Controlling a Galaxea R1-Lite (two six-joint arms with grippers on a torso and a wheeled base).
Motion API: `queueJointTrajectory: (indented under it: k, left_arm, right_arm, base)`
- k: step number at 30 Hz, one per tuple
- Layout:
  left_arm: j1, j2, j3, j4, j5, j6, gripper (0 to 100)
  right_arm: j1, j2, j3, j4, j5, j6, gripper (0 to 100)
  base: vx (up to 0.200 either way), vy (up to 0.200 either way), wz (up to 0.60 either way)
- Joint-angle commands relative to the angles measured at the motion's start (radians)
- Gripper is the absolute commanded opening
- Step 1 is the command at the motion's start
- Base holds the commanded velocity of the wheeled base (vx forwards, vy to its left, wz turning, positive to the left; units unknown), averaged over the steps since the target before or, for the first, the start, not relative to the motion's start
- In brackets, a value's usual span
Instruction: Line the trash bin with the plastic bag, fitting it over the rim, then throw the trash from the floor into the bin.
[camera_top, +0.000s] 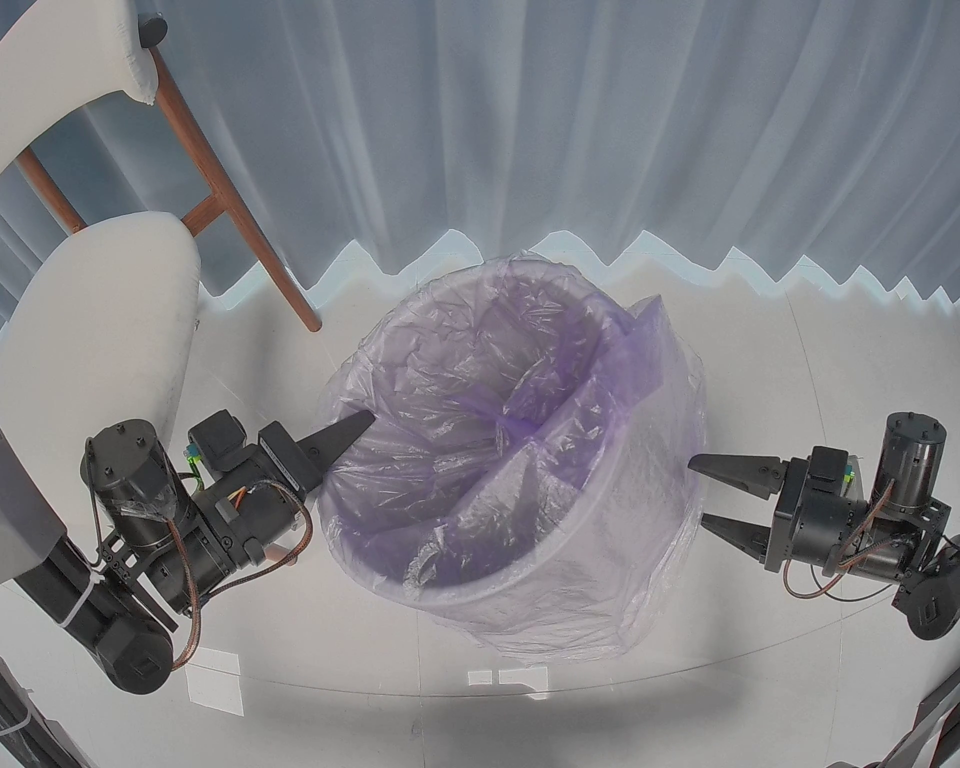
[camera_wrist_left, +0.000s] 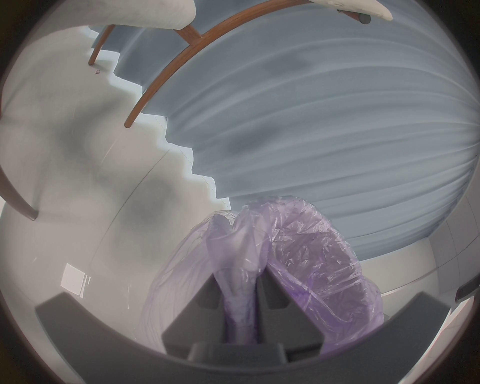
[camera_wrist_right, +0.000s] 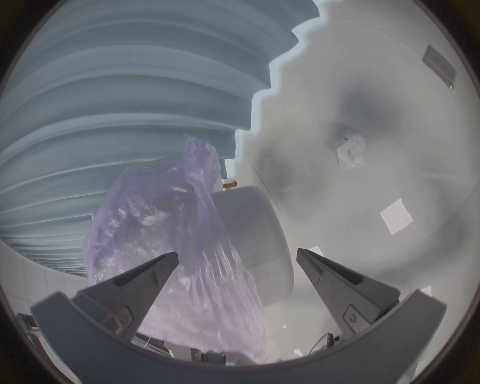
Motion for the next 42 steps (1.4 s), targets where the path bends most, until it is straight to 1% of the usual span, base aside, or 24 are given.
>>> queueJointTrajectory:
  k: [1,7,11,12,21,28,32,33,35,41,42]
  left_arm:
    - [-0.019,-0.04,0.032,0.0,0.003,-0.008,0]
    - [-0.045,-0.072,0.064,0.0,0.003,-0.008,0]
    - [-0.054,-0.081,0.065,0.0,0.004,-0.008,0]
    - [-0.054,-0.079,0.065,0.0,0.004,-0.008,0]
    - [-0.053,-0.07,0.064,0.0,0.004,0.003,0]
    - [-0.044,-0.075,0.055,-0.002,0.004,0.006,0]
    - [-0.044,-0.076,0.055,-0.002,0.004,0.006,0]
    - [-0.044,-0.081,0.059,-0.002,0.004,0.006,0]
    - [-0.044,-0.083,0.061,-0.002,0.004,0.006,0]
    - [-0.05,-0.081,0.059,-0.002,0.004,0.006,0]
    - [-0.05,-0.081,0.055,-0.002,0.004,0.006,0]
  right_arm:
    - [0.006,0.12,-0.014,-0.07,-0.029,0.002,100]
    - [0.009,0.119,-0.053,-0.07,-0.03,0.005,100]
    - [0.022,0.094,-0.062,-0.069,-0.055,0.003,100]
    - [0.023,0.082,-0.057,-0.066,-0.058,0.005,0]
    - [0.022,0.057,0.035,-0.078,-0.061,-0.009,0]
    - [-0.009,0.073,0.111,-0.08,-0.072,-0.055,0]
    - [-0.011,0.077,0.111,-0.078,-0.072,-0.055,0]
    - [-0.041,0.125,0.105,-0.081,-0.075,-0.059,0]
    - [-0.063,0.134,0.096,-0.081,-0.08,-0.061,0]
    - [-0.069,0.134,0.084,-0.08,-0.084,-0.063,0]
    - [-0.083,0.137,0.079,-0.08,-0.093,-0.063,0]
  base:
    - [0.0,0.0,0.0]
    - [0.0,0.0,0.0]
    - [0.0,0.0,0.0]
    - [0.0,0.0,0.0]
    - [0.0,0.0,0.0]
    - [0.0,0.0,0.0]
    - [0.0,0.0,0.0]
    - [0.0,0.0,0.0]
    - [0.0,0.0,0.0]
    - [0.0,0.0,0.0]
    - [0.0,0.0,0.0]
